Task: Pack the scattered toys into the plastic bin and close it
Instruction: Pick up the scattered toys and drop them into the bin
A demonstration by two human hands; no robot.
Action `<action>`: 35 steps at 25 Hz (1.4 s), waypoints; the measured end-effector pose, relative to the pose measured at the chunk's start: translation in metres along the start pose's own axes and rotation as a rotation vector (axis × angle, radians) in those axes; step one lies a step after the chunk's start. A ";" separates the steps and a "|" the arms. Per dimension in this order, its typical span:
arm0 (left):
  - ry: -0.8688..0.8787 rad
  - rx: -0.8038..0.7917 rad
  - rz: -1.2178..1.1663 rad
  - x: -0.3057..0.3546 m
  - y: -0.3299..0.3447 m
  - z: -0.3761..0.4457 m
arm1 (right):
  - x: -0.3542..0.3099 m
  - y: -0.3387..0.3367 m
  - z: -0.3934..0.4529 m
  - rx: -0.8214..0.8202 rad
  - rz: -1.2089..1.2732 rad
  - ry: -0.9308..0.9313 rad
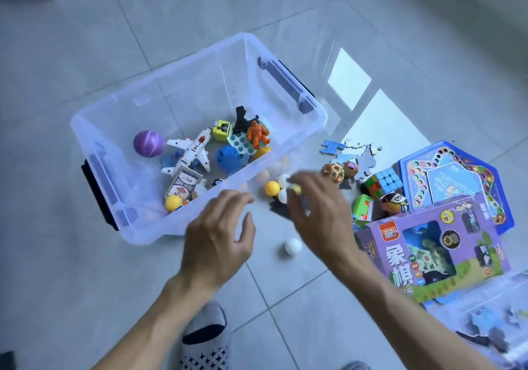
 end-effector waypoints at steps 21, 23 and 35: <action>-0.319 0.088 -0.285 0.006 -0.011 -0.001 | -0.015 -0.048 0.084 0.000 0.295 0.220; -0.298 0.274 -0.177 0.003 -0.076 0.015 | -0.008 -0.025 0.077 -0.102 0.202 0.239; -0.068 -0.451 0.387 -0.048 0.128 -0.031 | 0.064 0.113 -0.045 -0.618 -0.263 0.155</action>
Point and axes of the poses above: each hand's wrist, its own z-axis towards the middle knuckle, its own y-axis out of the palm, x = y × z, the point moved 9 cm from there along z, towards the middle knuckle, and after that the axes turned 1 degree about z, right-handed, at the moved point
